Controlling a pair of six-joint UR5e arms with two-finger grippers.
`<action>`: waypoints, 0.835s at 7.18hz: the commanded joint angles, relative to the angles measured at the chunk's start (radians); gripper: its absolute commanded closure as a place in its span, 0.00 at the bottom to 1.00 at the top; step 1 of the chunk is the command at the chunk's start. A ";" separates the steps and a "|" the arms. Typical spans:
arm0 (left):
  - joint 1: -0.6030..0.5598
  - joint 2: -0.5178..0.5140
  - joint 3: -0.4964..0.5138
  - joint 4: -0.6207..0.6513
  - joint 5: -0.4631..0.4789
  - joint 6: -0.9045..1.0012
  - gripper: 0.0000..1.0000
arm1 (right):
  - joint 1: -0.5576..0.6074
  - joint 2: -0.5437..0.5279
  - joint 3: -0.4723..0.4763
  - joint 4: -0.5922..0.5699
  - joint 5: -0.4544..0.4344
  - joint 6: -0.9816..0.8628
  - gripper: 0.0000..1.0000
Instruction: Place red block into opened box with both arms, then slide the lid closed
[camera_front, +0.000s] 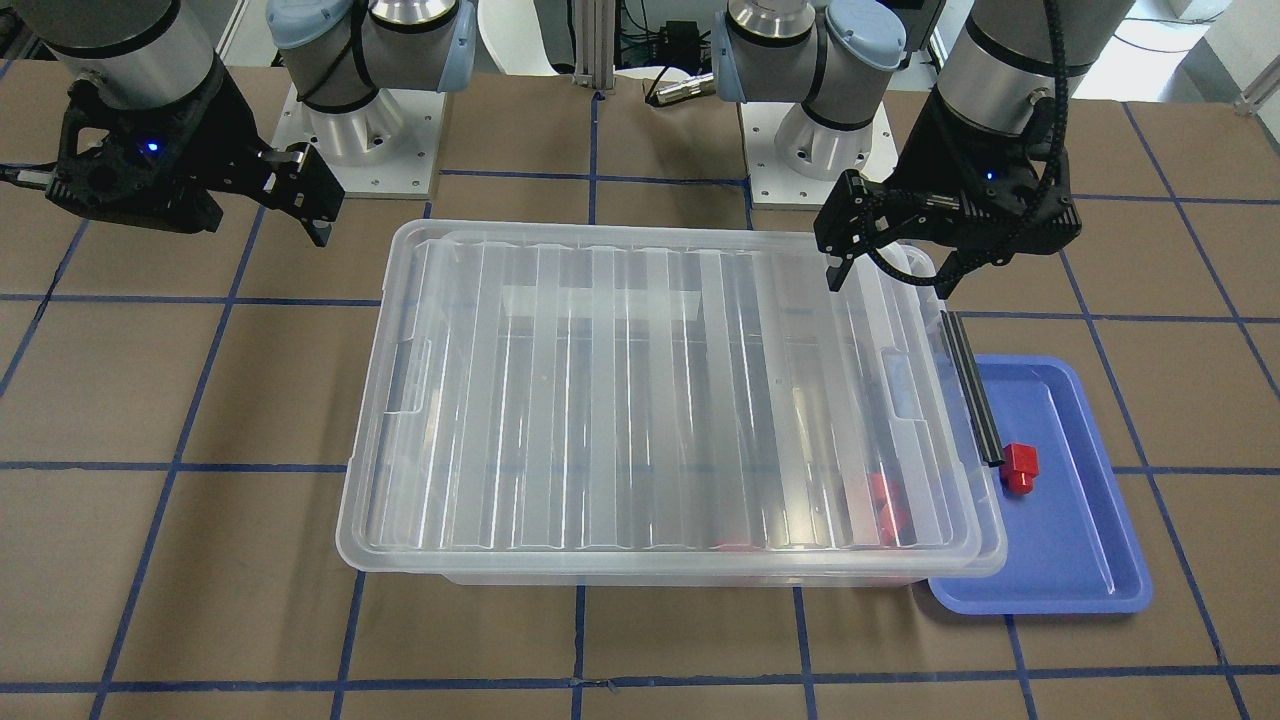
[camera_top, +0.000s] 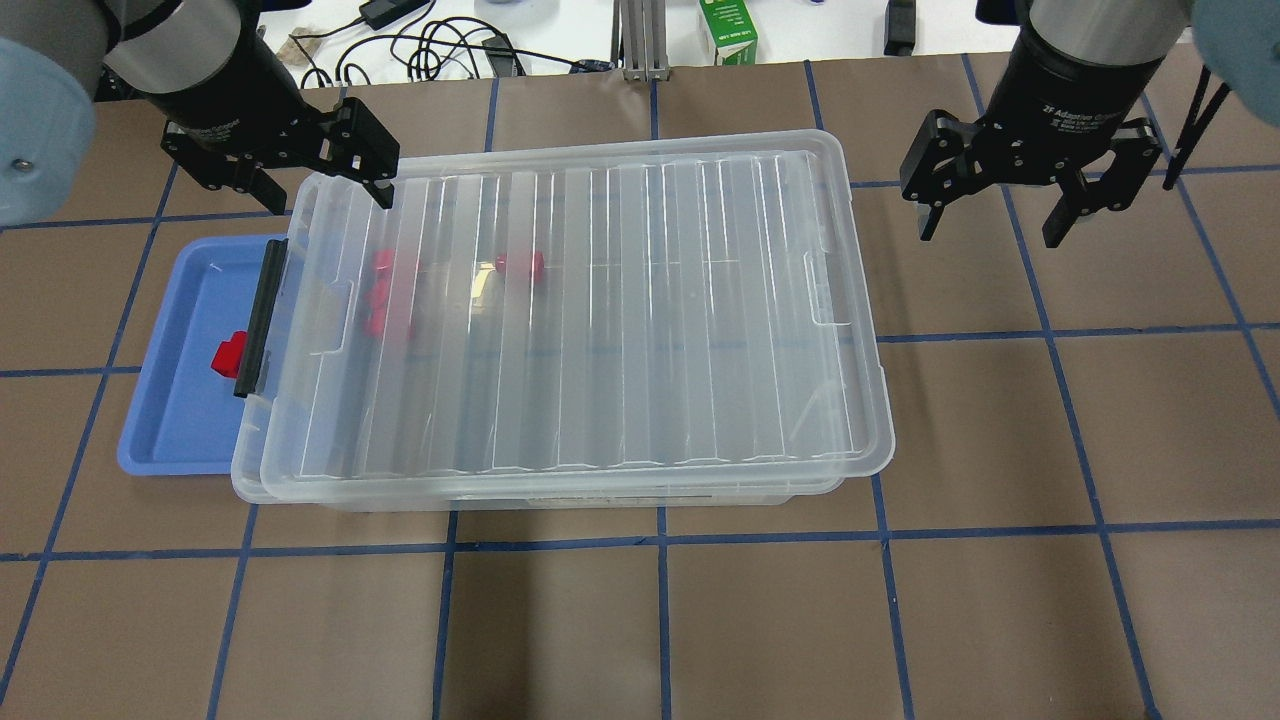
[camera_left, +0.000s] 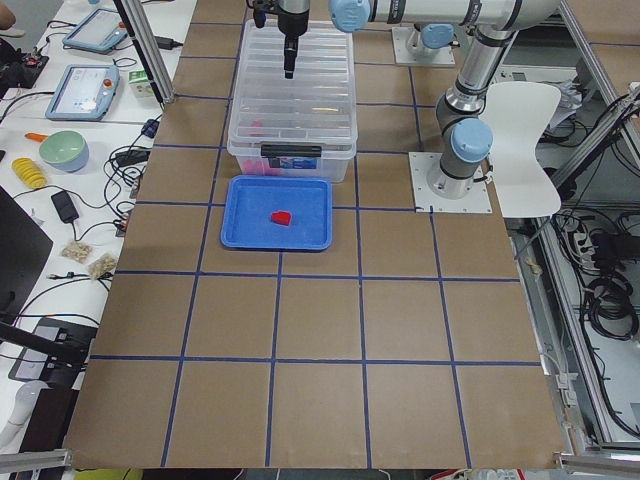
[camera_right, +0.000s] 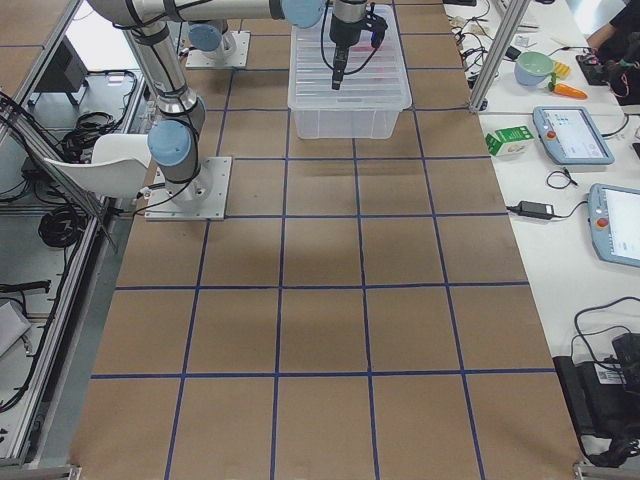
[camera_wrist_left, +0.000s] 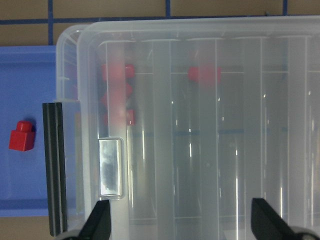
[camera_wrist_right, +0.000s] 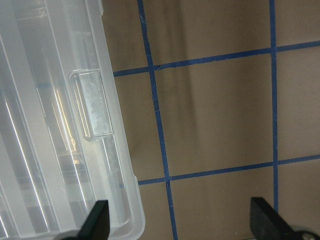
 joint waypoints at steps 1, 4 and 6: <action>0.004 -0.036 -0.006 0.012 0.017 0.004 0.00 | 0.000 0.001 -0.001 -0.003 0.002 0.000 0.00; 0.005 -0.023 -0.019 -0.028 0.024 -0.015 0.00 | 0.000 0.000 -0.001 -0.001 0.000 0.000 0.00; 0.011 -0.033 -0.014 -0.015 0.009 -0.025 0.00 | 0.002 0.001 0.001 0.002 -0.002 -0.001 0.00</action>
